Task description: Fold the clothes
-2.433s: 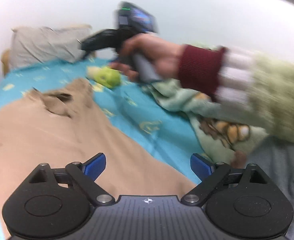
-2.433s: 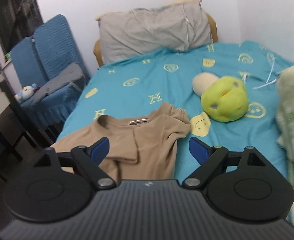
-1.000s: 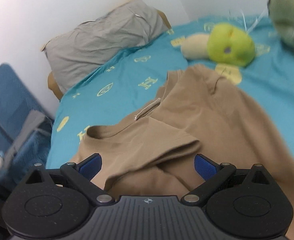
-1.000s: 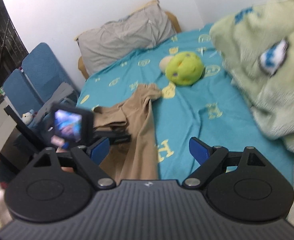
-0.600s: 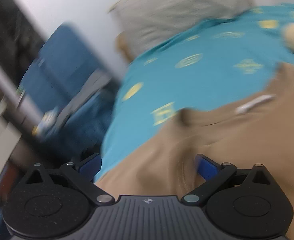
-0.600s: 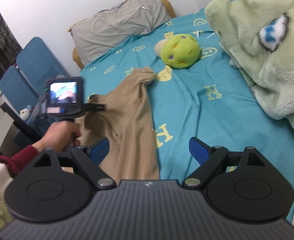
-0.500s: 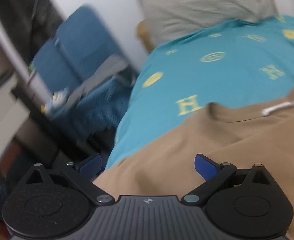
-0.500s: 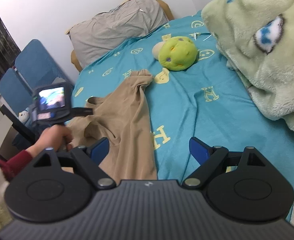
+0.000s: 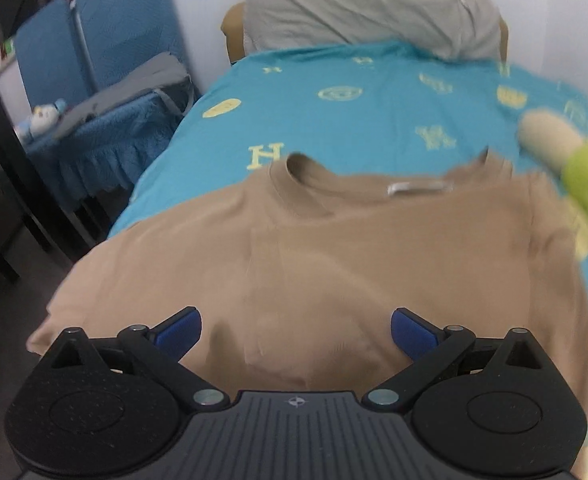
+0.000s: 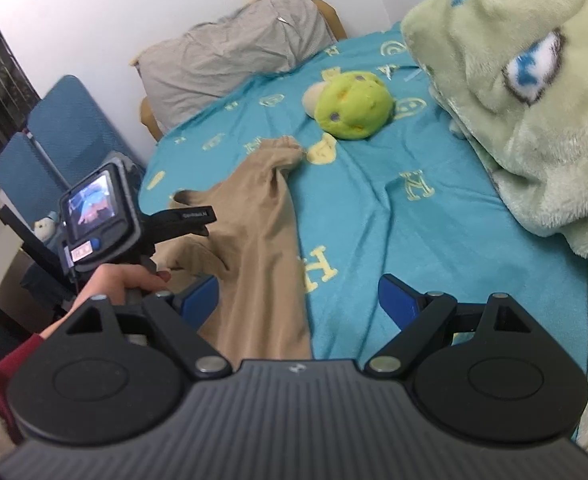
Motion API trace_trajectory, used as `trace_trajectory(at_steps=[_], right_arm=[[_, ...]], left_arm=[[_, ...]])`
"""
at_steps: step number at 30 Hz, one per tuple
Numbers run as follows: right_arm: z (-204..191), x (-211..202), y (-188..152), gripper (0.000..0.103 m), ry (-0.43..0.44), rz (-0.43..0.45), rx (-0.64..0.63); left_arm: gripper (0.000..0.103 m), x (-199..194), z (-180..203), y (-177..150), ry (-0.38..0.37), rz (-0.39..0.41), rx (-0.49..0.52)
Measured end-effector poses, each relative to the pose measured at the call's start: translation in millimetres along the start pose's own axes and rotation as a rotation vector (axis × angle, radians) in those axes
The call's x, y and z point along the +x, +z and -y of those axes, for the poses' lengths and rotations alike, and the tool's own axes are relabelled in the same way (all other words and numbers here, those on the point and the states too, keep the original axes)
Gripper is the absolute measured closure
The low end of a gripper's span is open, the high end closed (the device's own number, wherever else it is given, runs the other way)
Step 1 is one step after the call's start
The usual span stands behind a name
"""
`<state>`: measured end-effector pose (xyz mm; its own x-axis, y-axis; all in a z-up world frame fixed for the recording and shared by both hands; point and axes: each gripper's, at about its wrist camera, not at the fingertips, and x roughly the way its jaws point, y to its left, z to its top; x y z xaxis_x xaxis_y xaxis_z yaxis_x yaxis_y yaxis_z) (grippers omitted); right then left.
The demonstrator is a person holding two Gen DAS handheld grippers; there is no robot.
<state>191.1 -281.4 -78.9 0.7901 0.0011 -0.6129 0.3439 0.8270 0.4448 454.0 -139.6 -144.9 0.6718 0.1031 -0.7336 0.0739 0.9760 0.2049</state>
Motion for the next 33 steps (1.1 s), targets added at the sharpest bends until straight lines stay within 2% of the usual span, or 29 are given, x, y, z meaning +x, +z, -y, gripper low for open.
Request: trace_trajectory(at_steps=[1, 6, 13, 15, 16, 18, 22, 28, 31, 33], right_arm=[[1.0, 2.1, -0.4, 0.015, 0.001, -0.010, 0.008], [3.9, 4.4, -1.0, 0.015, 0.018, -0.024, 0.037], [3.8, 2.3, -2.3, 0.015, 0.013, -0.013, 0.027], [-0.4, -1.2, -2.2, 0.015, 0.021, 0.007, -0.003], [-2.7, -3.2, -2.2, 0.015, 0.025, 0.018, -0.021], [-8.3, -7.7, -3.4, 0.015, 0.038, 0.039, -0.060], [-20.3, -17.1, -7.0, 0.015, 0.067, 0.078, -0.144], [-36.5, -38.0, -20.1, 0.015, 0.142, 0.108, -0.261], [-44.5, -47.2, -28.9, 0.015, 0.174, 0.099, -0.312], [-50.9, -51.7, -32.8, 0.015, 0.194, 0.086, -0.335]], left_arm=[[0.001, -0.7, 0.6, -5.4, 0.012, 0.000, 0.004], [0.001, -8.9, -23.1, -25.6, -0.021, -0.002, -0.057], [0.001, -20.0, -69.8, -44.6, 0.063, 0.005, -0.028], [0.008, -40.8, -81.9, -54.3, 0.072, 0.050, -0.021], [0.007, -60.0, -88.3, -60.8, 0.069, 0.095, -0.029], [0.003, -98.4, -101.5, -75.4, 0.002, 0.156, -0.069], [0.003, -169.3, -120.5, -106.2, -0.136, 0.169, -0.151], [0.000, -272.1, -134.9, -156.6, -0.205, 0.263, -0.155], [0.000, -299.2, -138.1, -176.3, -0.241, 0.259, -0.100], [0.000, -307.7, -144.9, -189.5, -0.248, 0.261, -0.111]])
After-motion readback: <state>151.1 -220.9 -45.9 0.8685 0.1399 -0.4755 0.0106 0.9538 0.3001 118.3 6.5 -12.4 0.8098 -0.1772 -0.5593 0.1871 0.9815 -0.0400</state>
